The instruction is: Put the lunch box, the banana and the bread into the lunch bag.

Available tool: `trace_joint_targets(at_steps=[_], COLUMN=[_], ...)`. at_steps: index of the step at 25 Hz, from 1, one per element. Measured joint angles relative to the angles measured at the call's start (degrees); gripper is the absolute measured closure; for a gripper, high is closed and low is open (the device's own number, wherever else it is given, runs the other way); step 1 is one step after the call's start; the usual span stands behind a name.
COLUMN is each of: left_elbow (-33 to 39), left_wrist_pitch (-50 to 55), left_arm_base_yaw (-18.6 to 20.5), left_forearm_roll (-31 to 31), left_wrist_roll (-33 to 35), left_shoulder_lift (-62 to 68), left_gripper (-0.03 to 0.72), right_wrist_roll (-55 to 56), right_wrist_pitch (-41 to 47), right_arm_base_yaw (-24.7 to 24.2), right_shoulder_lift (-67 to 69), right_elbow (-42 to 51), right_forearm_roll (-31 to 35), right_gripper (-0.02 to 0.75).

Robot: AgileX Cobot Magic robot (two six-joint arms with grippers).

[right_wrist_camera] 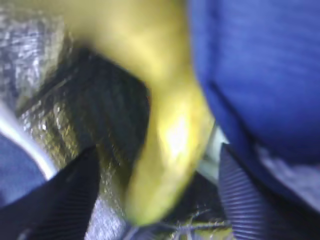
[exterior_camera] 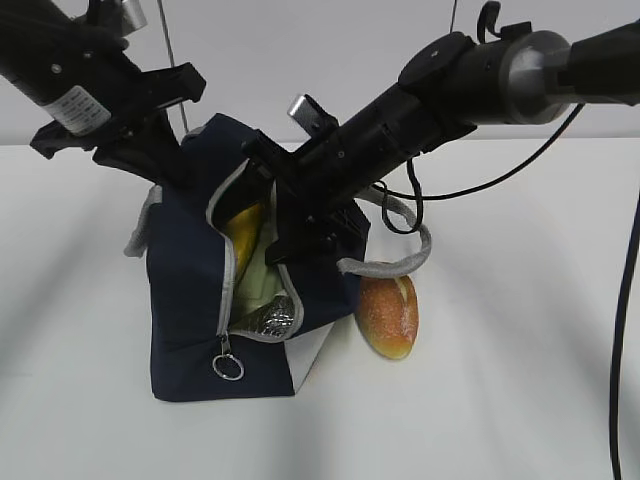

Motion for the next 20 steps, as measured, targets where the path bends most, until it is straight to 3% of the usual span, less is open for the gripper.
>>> trace_joint_targets(at_steps=[7,20], left_elbow=[0.0,0.0], left_wrist_pitch=[0.1,0.2], left_arm_base_yaw=[0.0,0.0], left_forearm_roll=[-0.1,-0.1], left_wrist_roll=[0.0,0.0], left_shoulder_lift=[0.0,0.0], left_gripper=[0.691,0.691], right_wrist_roll=[-4.7,-3.7], right_wrist_pitch=[5.9,7.1], right_arm_base_yaw=[-0.7,-0.7], right_shoulder_lift=[-0.9,-17.9], right_elbow=[-0.2,0.7], right_forearm_roll=[-1.6,-19.1], right_gripper=[0.152,0.153])
